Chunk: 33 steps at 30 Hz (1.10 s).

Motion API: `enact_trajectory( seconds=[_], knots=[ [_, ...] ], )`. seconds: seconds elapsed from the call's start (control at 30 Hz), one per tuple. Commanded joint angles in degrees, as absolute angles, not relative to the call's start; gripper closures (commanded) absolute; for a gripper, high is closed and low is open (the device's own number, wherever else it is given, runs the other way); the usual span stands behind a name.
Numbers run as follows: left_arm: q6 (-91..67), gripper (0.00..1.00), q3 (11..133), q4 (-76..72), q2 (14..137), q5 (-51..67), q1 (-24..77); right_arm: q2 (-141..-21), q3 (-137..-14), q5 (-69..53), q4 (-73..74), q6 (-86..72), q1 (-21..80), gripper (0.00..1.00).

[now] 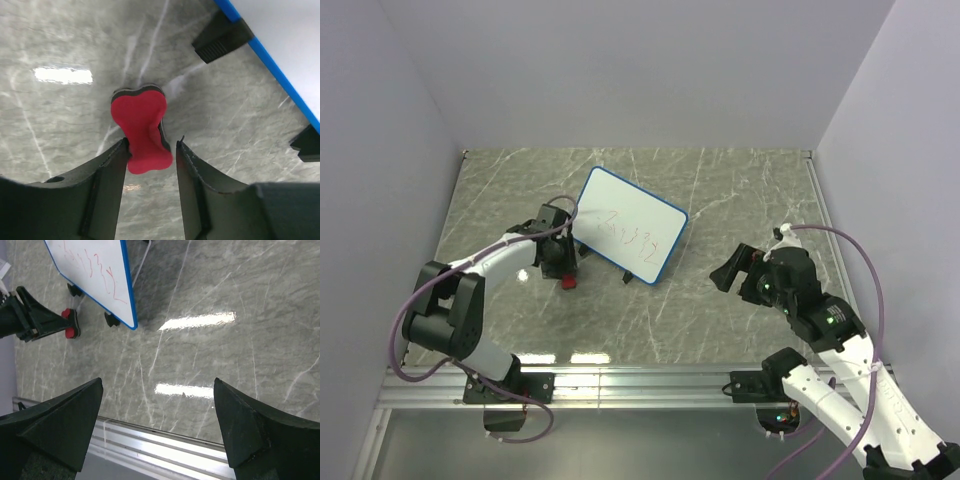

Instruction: Erase the whiteboard

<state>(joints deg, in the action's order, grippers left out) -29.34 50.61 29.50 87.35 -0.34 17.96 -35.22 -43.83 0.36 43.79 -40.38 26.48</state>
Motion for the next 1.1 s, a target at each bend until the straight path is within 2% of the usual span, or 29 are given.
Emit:
enact_trajectory(
  seconds=[0.0,0.3,0.53,0.63,0.93,1.07],
  knots=[
    [-31.2,0.52,51.42,29.62,88.33,-2.46,19.6,-35.51,-43.59,-2.37,41.13,-39.11,26.46,0.02],
    [-32.34,0.55,51.33,31.9,90.17,-8.16,21.27,-40.08,-48.07,-7.91,43.86,-32.52,26.37,0.03],
    [-32.35,0.65,52.12,31.9,92.72,-10.46,21.27,-41.92,-47.72,-9.84,38.69,-32.78,26.46,0.03],
    [-32.52,1.0,52.38,31.99,94.22,-10.46,21.27,-42.63,-48.43,-10.02,34.83,-33.92,26.37,0.03],
    [-31.91,1.0,56.76,32.7,84.21,-8.71,22.59,-50.61,-49.57,-8.43,20.4,-37.25,25.49,0.02],
    [-30.94,1.0,62.83,32.34,83.14,-6.6,25.4,-57.82,-42.83,-20.98,6.71,-43.23,16.73,0.05]
  ],
)
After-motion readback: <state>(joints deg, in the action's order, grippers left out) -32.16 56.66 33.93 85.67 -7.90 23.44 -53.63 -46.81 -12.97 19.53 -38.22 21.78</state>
